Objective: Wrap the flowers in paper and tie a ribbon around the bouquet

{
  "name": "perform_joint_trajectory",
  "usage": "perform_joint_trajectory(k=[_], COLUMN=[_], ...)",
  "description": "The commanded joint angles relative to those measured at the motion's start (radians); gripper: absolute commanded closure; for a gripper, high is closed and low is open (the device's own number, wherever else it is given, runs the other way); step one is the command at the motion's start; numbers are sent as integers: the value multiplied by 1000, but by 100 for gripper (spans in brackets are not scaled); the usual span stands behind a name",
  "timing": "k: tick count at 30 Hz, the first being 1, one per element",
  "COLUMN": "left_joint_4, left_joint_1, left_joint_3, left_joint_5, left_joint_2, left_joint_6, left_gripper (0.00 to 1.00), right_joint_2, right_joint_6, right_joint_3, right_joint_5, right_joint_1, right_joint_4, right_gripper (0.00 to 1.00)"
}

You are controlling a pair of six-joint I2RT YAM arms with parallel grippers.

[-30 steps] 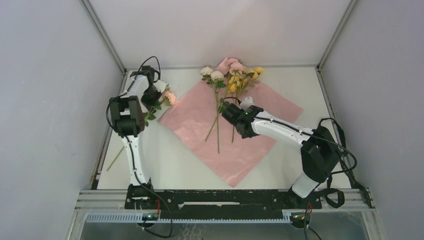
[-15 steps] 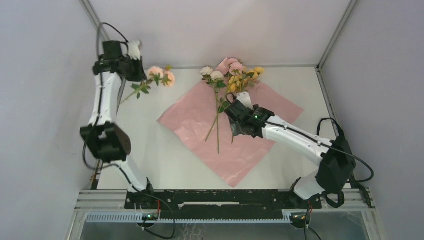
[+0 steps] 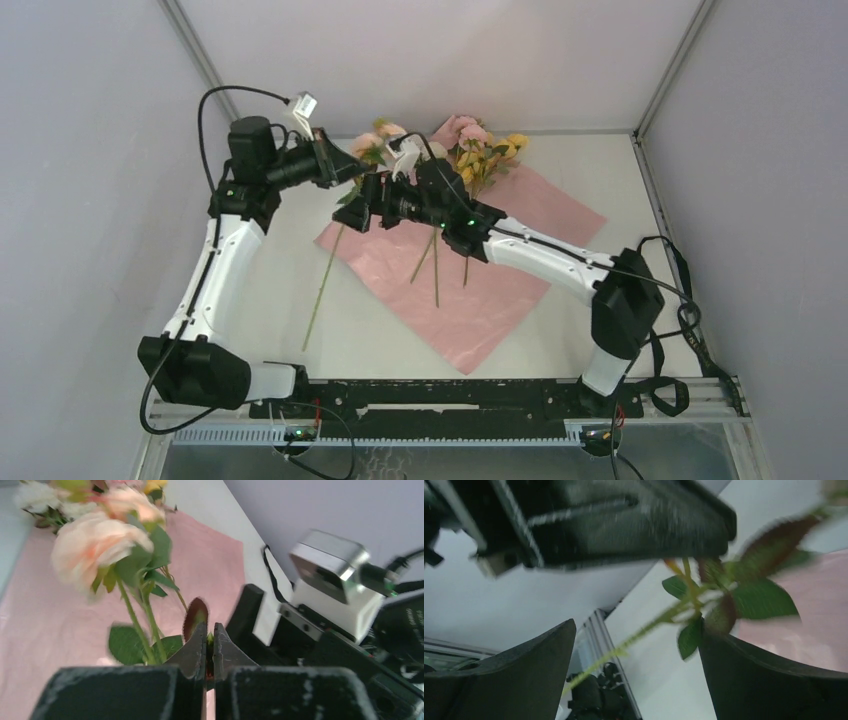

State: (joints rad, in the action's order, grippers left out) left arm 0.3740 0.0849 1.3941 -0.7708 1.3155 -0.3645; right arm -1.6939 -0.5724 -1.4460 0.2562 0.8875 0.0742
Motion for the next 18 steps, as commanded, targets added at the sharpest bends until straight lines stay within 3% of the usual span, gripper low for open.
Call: perform_joint_trajectory(k=[1, 5, 7, 11, 15, 16, 18], left_joint_4=[-154, -209, -219, -226, -130, -74, 59], left_joint_1=[43, 63, 70, 70, 69, 68, 68], left_joint_3=[-62, -137, -164, -178, -155, -138, -116], left_joint_5=[-4, 9, -1, -25, 1, 31, 145], left_joint_2=[-72, -88, -87, -107, -111, -109, -118], left_joint_6=[-65, -66, -90, -91, 13, 68, 206], left_gripper=[100, 100, 100, 100, 96, 80, 30], right_joint_2=[-67, -107, -134, -143, -118, -105, -90], right_joint_6=[-268, -320, -344, -347, -268, -223, -108], right_joint_3=[18, 22, 26, 29, 35, 33, 0], right_joint_5=[100, 84, 54, -2, -26, -40, -56], right_joint_1=[-24, -32, -47, -65, -92, -103, -140], right_joint_4=[328, 334, 324, 235, 102, 44, -118], right_gripper=[0, 5, 23, 98, 100, 100, 100])
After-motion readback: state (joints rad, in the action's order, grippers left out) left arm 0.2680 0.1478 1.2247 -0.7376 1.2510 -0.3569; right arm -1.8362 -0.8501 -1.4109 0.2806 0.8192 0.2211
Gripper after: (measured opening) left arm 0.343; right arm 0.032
